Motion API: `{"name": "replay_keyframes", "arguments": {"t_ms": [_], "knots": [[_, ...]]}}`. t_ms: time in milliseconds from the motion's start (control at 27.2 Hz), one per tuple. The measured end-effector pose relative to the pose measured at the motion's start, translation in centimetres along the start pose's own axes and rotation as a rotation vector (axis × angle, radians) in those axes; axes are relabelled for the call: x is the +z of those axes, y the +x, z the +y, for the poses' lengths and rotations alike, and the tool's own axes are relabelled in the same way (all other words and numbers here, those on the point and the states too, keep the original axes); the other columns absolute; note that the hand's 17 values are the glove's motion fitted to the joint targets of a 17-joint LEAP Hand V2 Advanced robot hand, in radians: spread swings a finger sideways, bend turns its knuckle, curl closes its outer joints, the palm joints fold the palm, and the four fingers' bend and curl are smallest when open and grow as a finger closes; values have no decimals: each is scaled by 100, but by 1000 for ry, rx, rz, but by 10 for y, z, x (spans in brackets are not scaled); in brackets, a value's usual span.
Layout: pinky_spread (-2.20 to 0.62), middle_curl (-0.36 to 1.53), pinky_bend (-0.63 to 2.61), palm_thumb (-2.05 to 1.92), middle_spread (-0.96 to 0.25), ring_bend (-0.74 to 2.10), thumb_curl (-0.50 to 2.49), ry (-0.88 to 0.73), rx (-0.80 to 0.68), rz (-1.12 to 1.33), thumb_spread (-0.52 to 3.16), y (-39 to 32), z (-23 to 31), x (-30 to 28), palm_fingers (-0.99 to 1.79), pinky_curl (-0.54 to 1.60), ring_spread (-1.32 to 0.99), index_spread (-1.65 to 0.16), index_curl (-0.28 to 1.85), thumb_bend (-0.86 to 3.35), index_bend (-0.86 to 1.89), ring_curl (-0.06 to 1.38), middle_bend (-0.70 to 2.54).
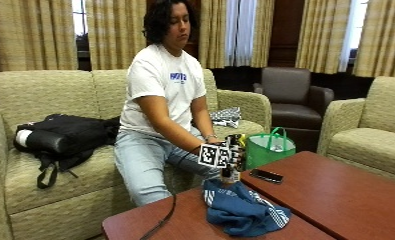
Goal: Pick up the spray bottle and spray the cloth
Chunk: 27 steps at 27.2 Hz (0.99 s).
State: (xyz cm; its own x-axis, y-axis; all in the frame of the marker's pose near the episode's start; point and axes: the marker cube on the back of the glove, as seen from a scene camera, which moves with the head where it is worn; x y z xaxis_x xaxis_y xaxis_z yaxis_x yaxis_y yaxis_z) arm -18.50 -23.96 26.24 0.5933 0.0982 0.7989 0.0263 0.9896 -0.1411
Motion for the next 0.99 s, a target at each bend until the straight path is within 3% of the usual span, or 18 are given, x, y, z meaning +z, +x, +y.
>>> {"name": "replay_keyframes", "arguments": {"t_ms": [331, 626, 994], "knots": [[-12, 50, 26, 70, -21, 57, 71, -33, 52, 58, 75, 17, 12, -8, 94, 36, -20, -31, 53, -7, 16, 45, 48], [2, 42, 29, 51, -19, 46, 57, -46, 30, 239, 84, 29, 35, -19, 60, 36, -20, -37, 45, -8, 12, 40, 26], [10, 38, 28, 46, -18, 41, 48, -127, 22, 487, 87, 44, 67, -57, 57, 35, -21, -40, 38, -4, 14, 36, 17]]}}
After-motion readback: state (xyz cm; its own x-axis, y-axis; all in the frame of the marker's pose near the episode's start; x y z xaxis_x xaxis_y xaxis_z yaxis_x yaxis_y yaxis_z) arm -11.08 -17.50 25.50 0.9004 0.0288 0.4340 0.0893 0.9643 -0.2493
